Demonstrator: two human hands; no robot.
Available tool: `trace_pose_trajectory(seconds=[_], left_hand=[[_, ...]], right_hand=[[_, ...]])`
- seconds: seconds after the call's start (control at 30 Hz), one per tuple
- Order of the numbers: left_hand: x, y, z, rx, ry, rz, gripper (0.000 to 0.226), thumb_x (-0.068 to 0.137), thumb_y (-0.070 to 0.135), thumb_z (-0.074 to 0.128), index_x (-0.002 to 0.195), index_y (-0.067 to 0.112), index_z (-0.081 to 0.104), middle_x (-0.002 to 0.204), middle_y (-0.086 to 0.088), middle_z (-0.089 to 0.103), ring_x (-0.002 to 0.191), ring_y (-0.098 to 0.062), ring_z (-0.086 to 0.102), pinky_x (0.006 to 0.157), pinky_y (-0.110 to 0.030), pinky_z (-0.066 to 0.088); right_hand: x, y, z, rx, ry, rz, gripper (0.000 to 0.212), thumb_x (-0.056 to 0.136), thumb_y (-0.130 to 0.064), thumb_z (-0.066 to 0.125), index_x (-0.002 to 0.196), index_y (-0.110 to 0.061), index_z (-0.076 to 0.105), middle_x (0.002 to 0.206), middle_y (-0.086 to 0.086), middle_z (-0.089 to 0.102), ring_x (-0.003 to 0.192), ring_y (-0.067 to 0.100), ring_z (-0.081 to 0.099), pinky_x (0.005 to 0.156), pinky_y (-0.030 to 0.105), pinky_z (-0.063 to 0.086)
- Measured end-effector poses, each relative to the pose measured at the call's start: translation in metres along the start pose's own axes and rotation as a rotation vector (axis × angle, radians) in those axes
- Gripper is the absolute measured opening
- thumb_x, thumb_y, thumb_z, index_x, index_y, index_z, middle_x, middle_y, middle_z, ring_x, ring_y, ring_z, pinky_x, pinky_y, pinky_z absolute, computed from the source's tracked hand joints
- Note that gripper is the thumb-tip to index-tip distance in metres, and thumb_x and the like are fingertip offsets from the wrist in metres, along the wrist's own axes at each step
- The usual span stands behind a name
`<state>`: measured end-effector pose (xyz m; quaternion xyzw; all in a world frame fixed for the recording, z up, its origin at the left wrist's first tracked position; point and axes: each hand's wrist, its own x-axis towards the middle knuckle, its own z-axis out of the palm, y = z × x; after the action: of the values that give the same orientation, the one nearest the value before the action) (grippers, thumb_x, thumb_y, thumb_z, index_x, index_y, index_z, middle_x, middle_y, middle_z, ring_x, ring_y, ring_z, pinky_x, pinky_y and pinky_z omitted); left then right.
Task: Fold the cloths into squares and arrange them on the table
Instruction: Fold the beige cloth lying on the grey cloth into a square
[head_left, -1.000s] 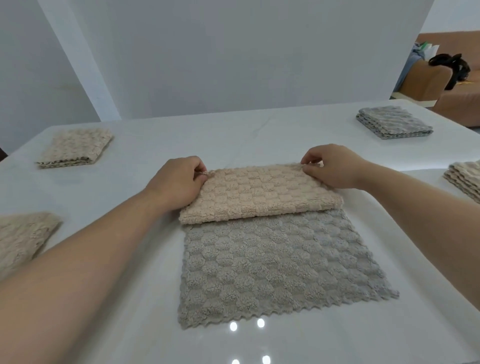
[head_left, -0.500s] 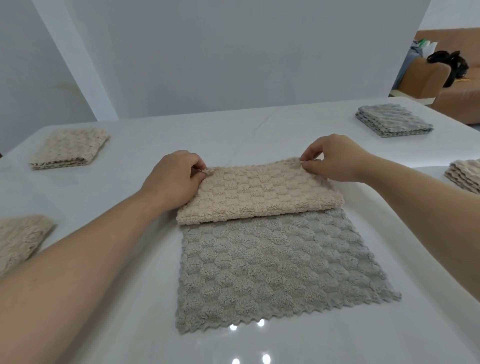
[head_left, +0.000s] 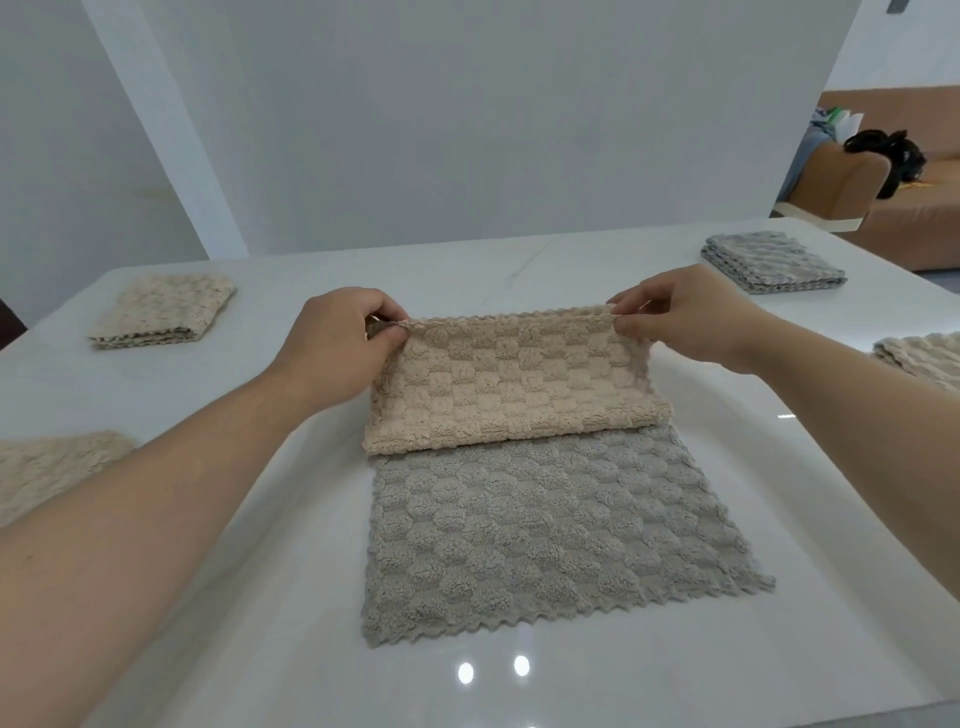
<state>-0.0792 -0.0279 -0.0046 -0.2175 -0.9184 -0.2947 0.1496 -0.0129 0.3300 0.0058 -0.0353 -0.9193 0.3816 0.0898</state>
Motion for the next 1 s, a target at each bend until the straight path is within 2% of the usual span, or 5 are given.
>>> trace_pose_trajectory(seconds=[0.1, 0.17, 0.3, 0.73, 1.0], left_hand=[[-0.003, 0.006, -0.007, -0.016, 0.008, 0.003, 0.004, 0.092, 0.022, 0.071, 0.094, 0.026, 0.072, 0.086, 0.021, 0.065, 0.083, 0.005, 0.058, 0.07, -0.007, 0.036], [-0.005, 0.011, -0.012, -0.012, 0.017, 0.009, 0.005, 0.093, 0.022, 0.071, 0.094, 0.026, 0.072, 0.085, 0.021, 0.065, 0.083, 0.005, 0.058, 0.07, -0.008, 0.037], [-0.011, 0.02, -0.02, -0.021, 0.023, 0.015, 0.006, 0.092, 0.021, 0.07, 0.092, 0.026, 0.072, 0.083, 0.019, 0.067, 0.082, 0.001, 0.061, 0.07, -0.012, 0.04], [-0.03, 0.042, -0.048, -0.059, 0.014, 0.03, 0.009, 0.092, 0.019, 0.071, 0.092, 0.028, 0.071, 0.087, 0.018, 0.068, 0.087, -0.004, 0.063, 0.069, -0.015, 0.042], [-0.039, 0.05, -0.053, -0.049, -0.024, 0.029, 0.015, 0.09, 0.011, 0.07, 0.098, 0.023, 0.071, 0.093, 0.012, 0.07, 0.088, -0.003, 0.064, 0.07, -0.011, 0.042]], right_hand=[[-0.006, -0.006, -0.008, -0.028, -0.021, -0.056, 0.005, 0.09, -0.021, 0.073, 0.094, -0.017, 0.074, 0.084, -0.002, 0.071, 0.061, 0.01, 0.059, 0.058, 0.027, 0.049], [-0.011, -0.009, -0.012, -0.074, -0.027, -0.098, 0.007, 0.093, -0.022, 0.069, 0.096, -0.017, 0.071, 0.083, -0.008, 0.068, 0.062, 0.001, 0.058, 0.062, 0.024, 0.046], [-0.02, -0.016, -0.021, -0.2, -0.009, -0.152, 0.009, 0.095, -0.034, 0.066, 0.095, -0.025, 0.069, 0.089, -0.014, 0.068, 0.083, 0.01, 0.065, 0.077, 0.028, 0.051], [-0.051, -0.045, -0.048, -0.368, 0.091, -0.269, 0.011, 0.092, -0.035, 0.068, 0.089, -0.027, 0.075, 0.082, -0.019, 0.068, 0.077, -0.013, 0.058, 0.065, 0.009, 0.039], [-0.061, -0.045, -0.038, -0.478, -0.076, -0.234, 0.004, 0.091, -0.032, 0.068, 0.094, -0.031, 0.07, 0.087, -0.017, 0.07, 0.084, 0.004, 0.065, 0.083, 0.032, 0.055]])
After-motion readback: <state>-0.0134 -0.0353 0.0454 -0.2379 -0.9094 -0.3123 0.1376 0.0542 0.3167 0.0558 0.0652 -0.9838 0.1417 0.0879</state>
